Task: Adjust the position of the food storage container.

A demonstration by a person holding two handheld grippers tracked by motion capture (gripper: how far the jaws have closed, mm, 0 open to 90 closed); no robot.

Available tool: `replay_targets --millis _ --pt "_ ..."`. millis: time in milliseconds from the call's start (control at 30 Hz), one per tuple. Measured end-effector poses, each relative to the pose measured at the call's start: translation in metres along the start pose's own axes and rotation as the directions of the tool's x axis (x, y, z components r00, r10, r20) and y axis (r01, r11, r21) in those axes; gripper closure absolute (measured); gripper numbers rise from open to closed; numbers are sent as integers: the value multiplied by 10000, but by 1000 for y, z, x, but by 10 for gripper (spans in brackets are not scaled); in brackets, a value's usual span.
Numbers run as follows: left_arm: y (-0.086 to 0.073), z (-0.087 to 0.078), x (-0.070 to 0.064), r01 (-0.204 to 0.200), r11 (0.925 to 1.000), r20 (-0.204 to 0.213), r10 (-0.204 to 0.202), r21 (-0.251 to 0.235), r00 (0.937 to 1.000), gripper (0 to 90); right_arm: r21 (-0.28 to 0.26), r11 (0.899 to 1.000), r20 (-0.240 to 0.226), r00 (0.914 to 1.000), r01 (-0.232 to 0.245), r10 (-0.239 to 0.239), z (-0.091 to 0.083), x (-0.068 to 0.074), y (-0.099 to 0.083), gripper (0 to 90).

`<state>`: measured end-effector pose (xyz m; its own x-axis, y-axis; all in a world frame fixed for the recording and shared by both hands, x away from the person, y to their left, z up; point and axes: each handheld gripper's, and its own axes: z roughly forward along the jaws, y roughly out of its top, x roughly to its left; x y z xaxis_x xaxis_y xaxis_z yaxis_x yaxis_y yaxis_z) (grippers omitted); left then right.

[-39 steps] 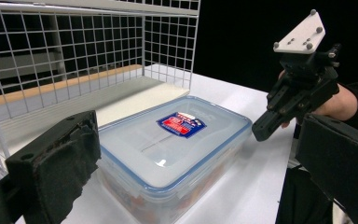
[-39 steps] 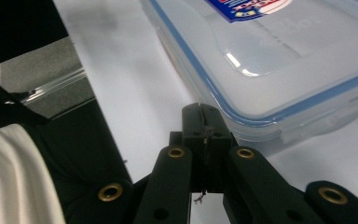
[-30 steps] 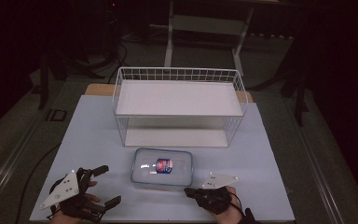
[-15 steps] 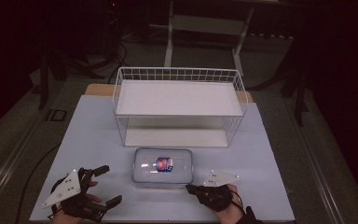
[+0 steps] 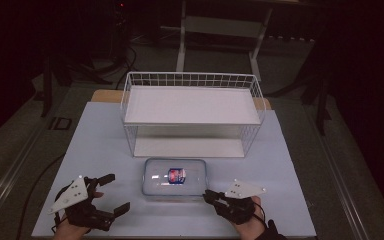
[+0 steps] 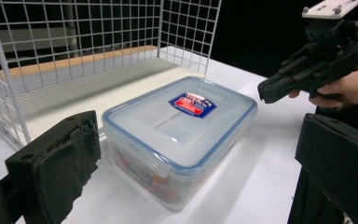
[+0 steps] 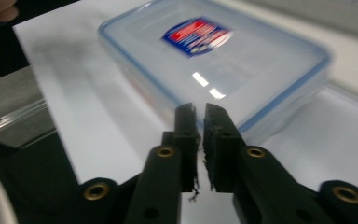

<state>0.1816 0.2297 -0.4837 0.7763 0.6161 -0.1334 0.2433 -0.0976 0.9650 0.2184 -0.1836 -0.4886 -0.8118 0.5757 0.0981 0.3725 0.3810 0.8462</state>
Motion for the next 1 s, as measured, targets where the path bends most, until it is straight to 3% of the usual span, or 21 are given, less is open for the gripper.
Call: replay_targets --millis 100,167,300,367,467,533,633,667,700,733,833,867,900,933,967,1000 --pt "4 2 2 188 9989 -18 -187 440 9998 0 -314 9994 256 9996 -134 142 -4 -3 1 540" --pt "5 3 4 255 9986 241 -267 474 9994 0 -612 9980 457 9988 -139 167 -6 -4 2 451" --pt "9 4 10 444 9965 499 -480 705 9976 14 -1224 9920 480 9982 -297 358 -13 -7 4 299" --pt "10 3 13 328 9954 474 -372 895 9982 24 -1329 9908 262 9993 -246 284 -16 -9 4 200" --pt "10 3 17 265 9939 510 -321 1074 9982 94 -1526 9876 93 9992 -360 378 -19 -12 4 144" --pt "10 3 19 298 9934 565 -363 1105 9977 155 -1485 9888 206 9996 -169 201 -21 -13 5 141" --pt "11 6 25 439 9870 4 -445 1546 9990 233 -1568 9874 269 9993 -211 257 -23 -16 5 142" --pt "11 6 25 439 9870 4 -445 1546 9990 258 -1568 9874 269 9993 -211 257 -23 -16 5 142" --pt "10 9 30 572 9806 -179 -548 1876 9983 322 -1630 9864 312 9991 -225 280 -25 -17 5 143" --pt "10 9 30 572 9806 -179 -548 1876 9983 362 -1687 9854 354 9990 -221 285 -27 -17 6 146" --pt "5 18 39 608 9589 -355 -530 2773 9980 520 -1801 9833 480 9982 -273 365 -32 -18 5 149" --pt "5 18 39 608 9589 -355 -530 2773 9980 589 -1830 9825 509 9977 -342 443 -34 -19 4 151" --pt "1 25 44 746 9425 -381 -657 3258 9971 630 -1826 9826 541 9975 -338 444 -35 -19 4 152" --pt "0 29 45 739 9336 -480 -609 3505 9970 675 -1857 9821 545 9976 -330 438 -37 -19 4 152" --pt "-2 33 46 790 9256 -440 -675 3703 9968 726 -1869 9820 561 9976 -288 400 -39 -18 4 153" --pt "-2 33 46 790 9256 -440 -675 3703 9968 753 -1869 9820 561 9976 -288 400 -39 -18 4 153"
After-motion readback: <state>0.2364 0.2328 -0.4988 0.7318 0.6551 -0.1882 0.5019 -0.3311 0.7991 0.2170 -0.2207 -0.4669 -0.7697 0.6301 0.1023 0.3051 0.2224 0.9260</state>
